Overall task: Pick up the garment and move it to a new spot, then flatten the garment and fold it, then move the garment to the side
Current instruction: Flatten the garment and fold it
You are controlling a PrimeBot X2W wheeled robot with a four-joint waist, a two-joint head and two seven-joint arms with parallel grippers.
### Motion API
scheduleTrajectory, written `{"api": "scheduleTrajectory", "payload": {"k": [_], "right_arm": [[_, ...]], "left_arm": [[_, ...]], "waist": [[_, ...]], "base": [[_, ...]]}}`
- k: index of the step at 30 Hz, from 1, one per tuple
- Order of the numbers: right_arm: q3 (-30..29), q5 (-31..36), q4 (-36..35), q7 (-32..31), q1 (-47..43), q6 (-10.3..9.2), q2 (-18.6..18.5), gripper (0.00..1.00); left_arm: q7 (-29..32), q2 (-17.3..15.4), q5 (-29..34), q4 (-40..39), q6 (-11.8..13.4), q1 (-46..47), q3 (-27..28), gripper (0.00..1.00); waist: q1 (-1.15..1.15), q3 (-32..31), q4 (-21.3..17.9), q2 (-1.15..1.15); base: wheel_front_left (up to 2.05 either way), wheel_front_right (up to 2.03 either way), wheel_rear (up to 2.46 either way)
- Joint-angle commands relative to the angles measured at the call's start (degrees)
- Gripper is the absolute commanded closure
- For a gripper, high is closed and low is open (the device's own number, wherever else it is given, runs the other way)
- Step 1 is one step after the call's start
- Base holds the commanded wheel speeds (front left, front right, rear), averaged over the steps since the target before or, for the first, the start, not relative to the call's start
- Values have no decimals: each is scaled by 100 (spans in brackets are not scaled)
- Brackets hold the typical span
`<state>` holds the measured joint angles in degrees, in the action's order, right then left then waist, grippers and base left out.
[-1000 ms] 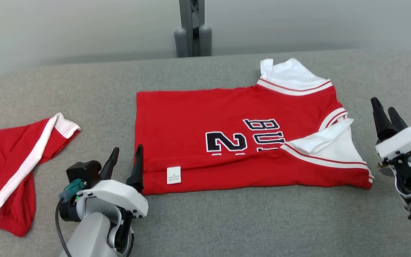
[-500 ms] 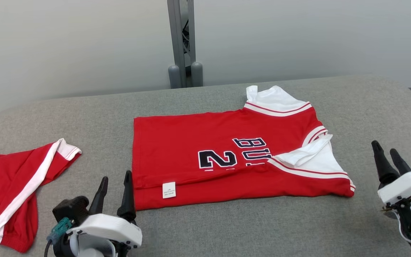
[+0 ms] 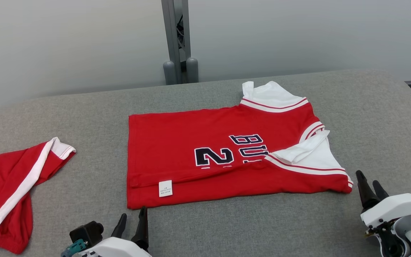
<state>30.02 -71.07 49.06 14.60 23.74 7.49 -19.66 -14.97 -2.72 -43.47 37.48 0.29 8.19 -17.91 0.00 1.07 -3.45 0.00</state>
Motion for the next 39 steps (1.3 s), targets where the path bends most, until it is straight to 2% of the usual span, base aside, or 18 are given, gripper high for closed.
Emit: {"api": "scheduleTrajectory", "payload": {"k": [1,14,19,28,29,30,31,34,39], "right_arm": [[4,-43,42,-44,-6,0,29,0],[76,-466,544,-169,185,-1,277,0],[81,-653,557,-241,294,0,344,0],[154,-802,592,-301,466,-1,435,0],[162,-825,579,-305,482,-1,446,0],[174,-836,571,-306,496,-1,453,0],[191,-851,567,-307,512,-1,458,0],[232,-877,571,-289,556,-1,463,0],[290,-934,535,-266,580,-1,422,0]], "left_arm": [[5,-35,-139,70,-43,145,-41,0],[296,-29,-2176,840,-483,710,-662,0],[353,3,-2634,946,-563,922,-822,0],[292,35,-2816,1158,-647,1249,-1108,0],[293,38,-2827,1182,-660,1278,-1145,14],[284,40,-2838,1208,-670,1302,-1174,39],[273,43,-2850,1229,-685,1323,-1201,56],[255,47,-2903,1275,-717,1359,-1279,98],[221,46,-2966,1348,-754,1405,-1399,100]], "waist": [[0,32,12,0],[0,368,36,0],[0,566,23,0],[0,825,47,0],[0,844,51,0],[0,861,55,0],[0,876,60,0],[0,907,84,0],[0,931,118,0]], "base": [[0,0,0],[0,0,0],[0,0,0],[0,0,0],[0,0,0],[0,0,0],[0,0,0],[0,0,0],[0,0,0]]}}
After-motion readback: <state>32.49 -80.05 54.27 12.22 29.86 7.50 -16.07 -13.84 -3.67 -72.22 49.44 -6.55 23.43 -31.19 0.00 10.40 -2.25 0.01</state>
